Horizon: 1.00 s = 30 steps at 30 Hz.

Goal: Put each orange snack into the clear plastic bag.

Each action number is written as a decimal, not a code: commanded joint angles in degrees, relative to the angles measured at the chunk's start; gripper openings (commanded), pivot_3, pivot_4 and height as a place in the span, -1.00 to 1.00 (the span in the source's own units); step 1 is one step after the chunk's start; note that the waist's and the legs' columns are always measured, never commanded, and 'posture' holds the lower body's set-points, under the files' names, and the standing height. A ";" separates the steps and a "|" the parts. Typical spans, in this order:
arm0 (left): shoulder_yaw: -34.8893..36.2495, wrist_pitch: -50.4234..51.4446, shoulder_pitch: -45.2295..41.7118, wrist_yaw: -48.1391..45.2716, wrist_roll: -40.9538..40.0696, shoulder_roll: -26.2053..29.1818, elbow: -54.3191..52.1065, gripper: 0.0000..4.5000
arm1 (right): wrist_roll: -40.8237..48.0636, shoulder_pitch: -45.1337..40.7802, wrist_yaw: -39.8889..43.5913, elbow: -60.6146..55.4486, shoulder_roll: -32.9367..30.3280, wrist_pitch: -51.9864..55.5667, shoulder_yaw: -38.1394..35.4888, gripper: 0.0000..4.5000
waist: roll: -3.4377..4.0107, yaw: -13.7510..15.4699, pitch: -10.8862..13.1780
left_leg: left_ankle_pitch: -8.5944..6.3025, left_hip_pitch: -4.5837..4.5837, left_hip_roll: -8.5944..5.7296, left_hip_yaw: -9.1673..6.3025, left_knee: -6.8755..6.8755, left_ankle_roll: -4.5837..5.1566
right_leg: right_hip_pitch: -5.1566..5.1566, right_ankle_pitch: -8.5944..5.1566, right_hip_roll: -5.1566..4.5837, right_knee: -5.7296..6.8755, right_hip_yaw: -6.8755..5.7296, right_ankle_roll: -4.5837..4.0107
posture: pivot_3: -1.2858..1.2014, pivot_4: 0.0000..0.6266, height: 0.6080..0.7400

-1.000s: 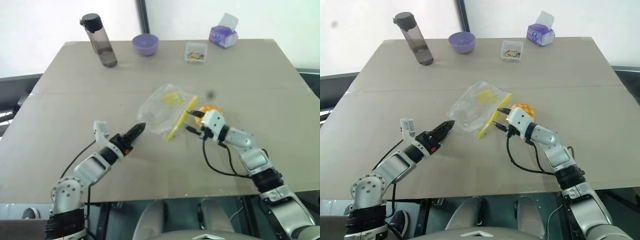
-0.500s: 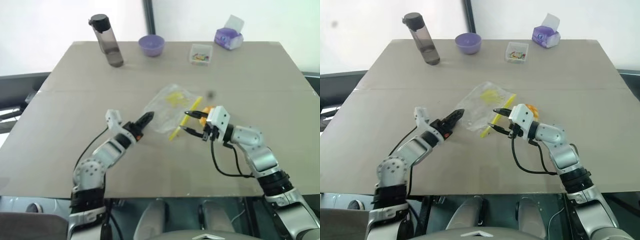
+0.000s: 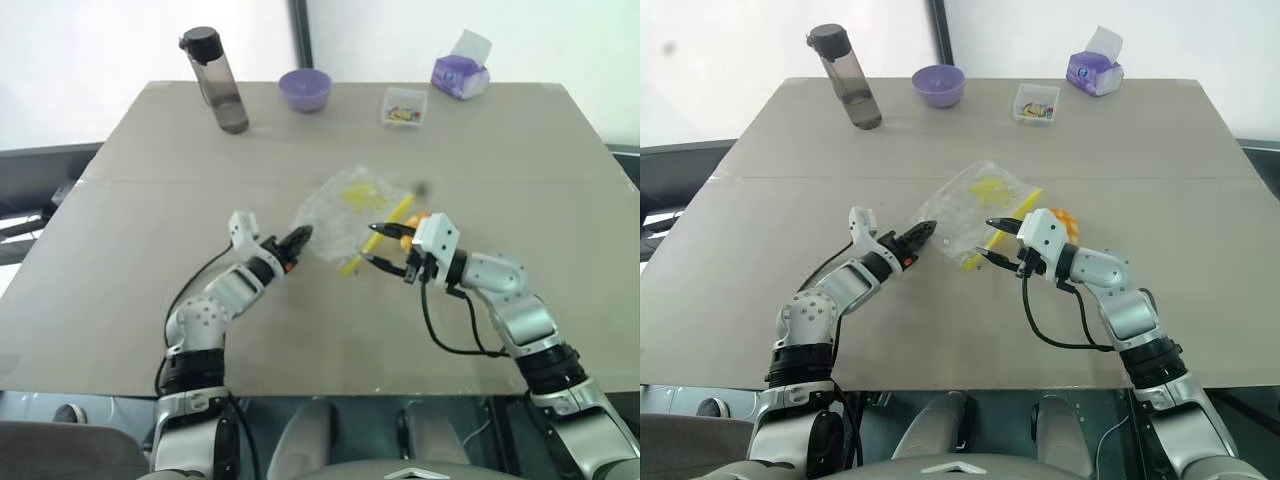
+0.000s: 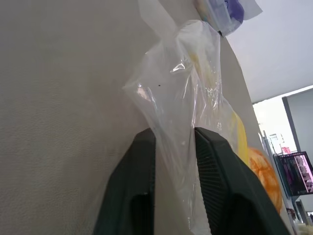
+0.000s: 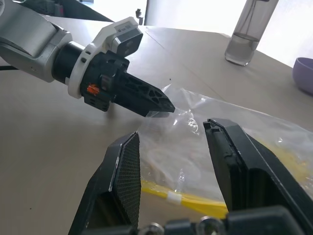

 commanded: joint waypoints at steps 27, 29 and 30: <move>7.41 8.78 14.75 10.40 -54.13 9.26 -19.96 -0.98 | -12.73 -3.42 -8.20 14.87 -3.82 -9.21 -0.62 0.05 | -0.18 -0.18 0.11 | 0.08 -0.79 0.24 0.10 0.07 -0.13 | -0.88 0.01 0.06 0.15 0.12 -0.01 | 0.03 -0.52 1.00; 6.40 7.82 15.30 10.51 -54.81 9.91 -20.24 -0.98 | -14.26 -4.51 -10.02 15.68 -2.95 -11.00 -0.04 0.05 | -0.18 -0.17 0.11 | 0.08 -0.80 0.21 0.11 0.07 -0.13 | -0.87 0.01 0.05 0.13 0.13 -0.01 | 0.03 -0.52 1.00; 5.80 7.65 15.56 10.42 -54.65 10.27 -20.45 -0.98 | -14.67 -5.00 -10.82 15.87 -2.31 -11.41 0.04 0.05 | -0.18 -0.21 0.12 | 0.08 -0.80 0.19 0.11 0.07 -0.13 | -0.87 0.01 0.05 0.12 0.13 -0.01 | 0.03 -0.52 1.00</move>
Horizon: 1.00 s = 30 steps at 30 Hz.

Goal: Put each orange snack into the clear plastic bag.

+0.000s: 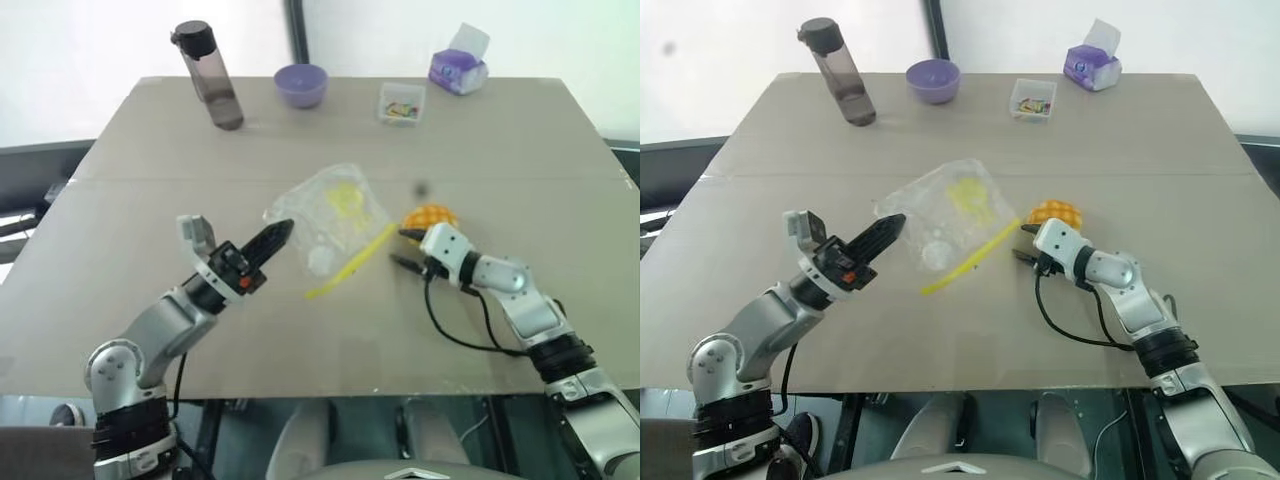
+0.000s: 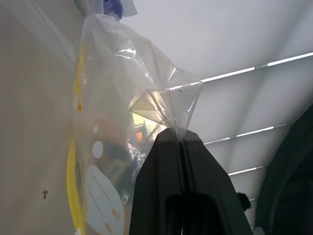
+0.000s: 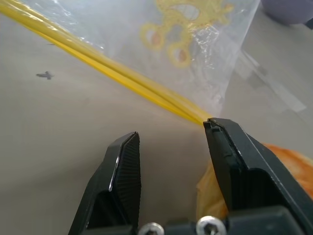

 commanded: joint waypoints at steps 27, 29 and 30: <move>-5.98 -4.28 2.60 -1.97 -1.85 5.64 -2.62 -0.98 | -17.73 -11.70 -23.19 19.96 6.56 -16.05 5.94 0.05 | 0.00 -1.23 0.00 | 0.03 0.02 -0.12 0.03 0.00 -0.04 | -0.01 0.00 0.05 0.05 0.02 0.00 | 0.03 -0.52 1.00; -6.13 -4.27 2.83 -2.00 -1.84 5.72 -2.69 -0.98 | -17.99 -12.27 -24.41 21.09 6.97 -17.32 6.09 0.05 | 0.00 -1.52 0.00 | 0.04 0.02 -0.12 0.03 0.00 -0.04 | -0.01 0.00 0.05 0.06 0.02 0.00 | 0.03 -0.52 1.00; -6.20 -4.17 2.92 -2.14 -1.80 5.81 -2.77 -0.98 | -17.59 -12.48 -25.04 21.16 7.43 -17.71 5.79 0.05 | 0.00 -1.60 0.00 | 0.04 0.02 -0.12 0.03 0.00 -0.04 | -0.01 0.00 0.06 0.05 0.02 -0.01 | 0.03 -0.52 1.00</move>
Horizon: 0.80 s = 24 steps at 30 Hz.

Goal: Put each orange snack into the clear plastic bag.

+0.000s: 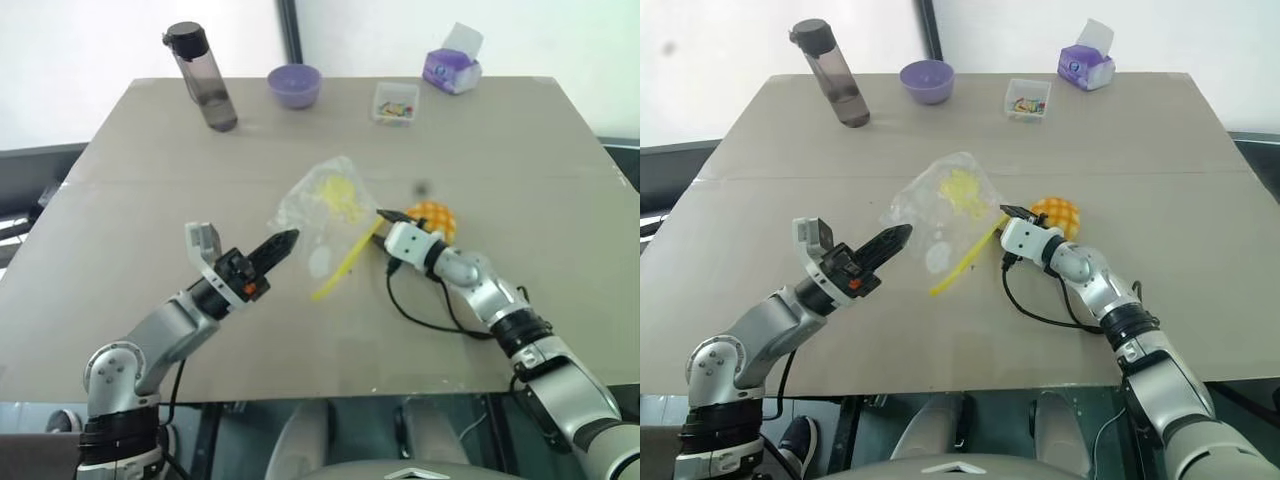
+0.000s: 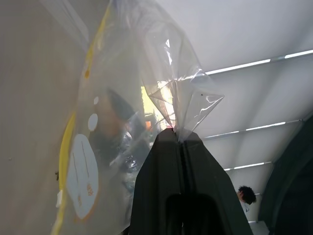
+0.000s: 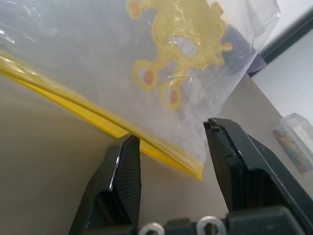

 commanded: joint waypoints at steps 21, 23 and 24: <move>1.45 -3.03 1.77 -11.85 12.00 2.02 -5.18 -0.89 | 1.98 -1.43 -1.35 -4.35 -1.17 -3.61 -1.89 -0.99 | 0.01 -0.18 0.00 | 0.00 0.00 0.00 0.02 0.00 0.00 | -0.01 0.00 0.01 0.00 0.01 0.00 | 0.03 -0.52 1.00; 2.14 -3.33 1.96 -13.30 12.97 2.11 -5.68 -0.63 | 2.45 -1.66 -1.27 -5.34 -1.55 -3.16 -2.46 -1.00 | 0.01 -0.19 0.01 | 0.00 0.00 0.01 0.02 -0.01 0.00 | -0.01 0.00 0.02 0.01 0.01 0.00 | 0.03 -0.52 1.00; 2.74 -4.39 1.46 -11.96 15.27 2.46 -4.80 -0.41 | 3.27 -2.06 -0.98 -6.26 -1.70 -2.13 -3.34 -1.00 | 0.01 -0.17 0.01 | 0.00 0.00 0.01 0.02 -0.01 0.00 | -0.01 0.00 0.02 0.01 0.01 0.00 | 0.03 -0.52 1.00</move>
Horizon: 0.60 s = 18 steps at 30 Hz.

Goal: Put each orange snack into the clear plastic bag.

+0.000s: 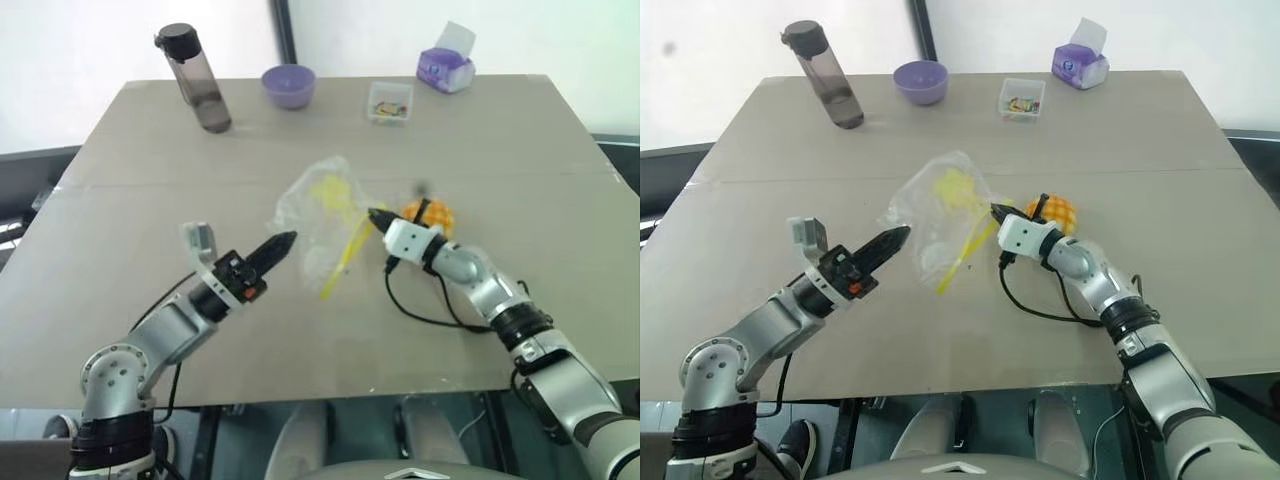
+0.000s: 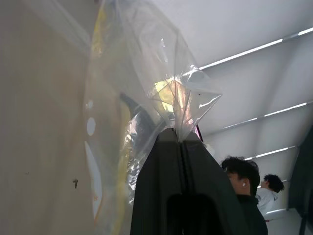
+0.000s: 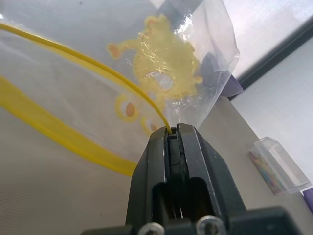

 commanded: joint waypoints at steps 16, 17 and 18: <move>8.83 -4.68 -9.07 -11.11 -5.43 5.75 -10.66 -0.18 | 5.80 -4.45 8.08 -16.17 2.06 21.74 -4.93 -1.00 | -0.02 0.29 0.03 | 0.01 -0.03 0.14 -0.07 0.01 0.00 | 0.00 0.01 -0.01 0.03 -0.05 -0.01 | 0.03 -0.52 1.00; 7.41 -4.66 -9.24 -10.42 -0.29 6.36 -10.55 -0.18 | 6.98 -4.35 8.42 -16.80 2.75 22.90 -5.45 -1.00 | -0.02 0.01 0.03 | 0.01 -0.03 0.14 -0.07 0.01 0.00 | 0.00 0.01 -0.01 0.02 -0.05 -0.01 | 0.03 -0.52 1.00; 5.94 -4.58 -9.40 -9.61 3.46 7.06 -10.31 -0.18 | 7.41 -4.42 8.55 -17.25 3.14 23.88 -5.68 -1.00 | -0.01 -0.09 0.03 | 0.01 -0.03 0.16 0.00 0.00 0.00 | -0.01 0.01 -0.03 0.01 0.01 -0.01 | 0.03 -0.52 1.00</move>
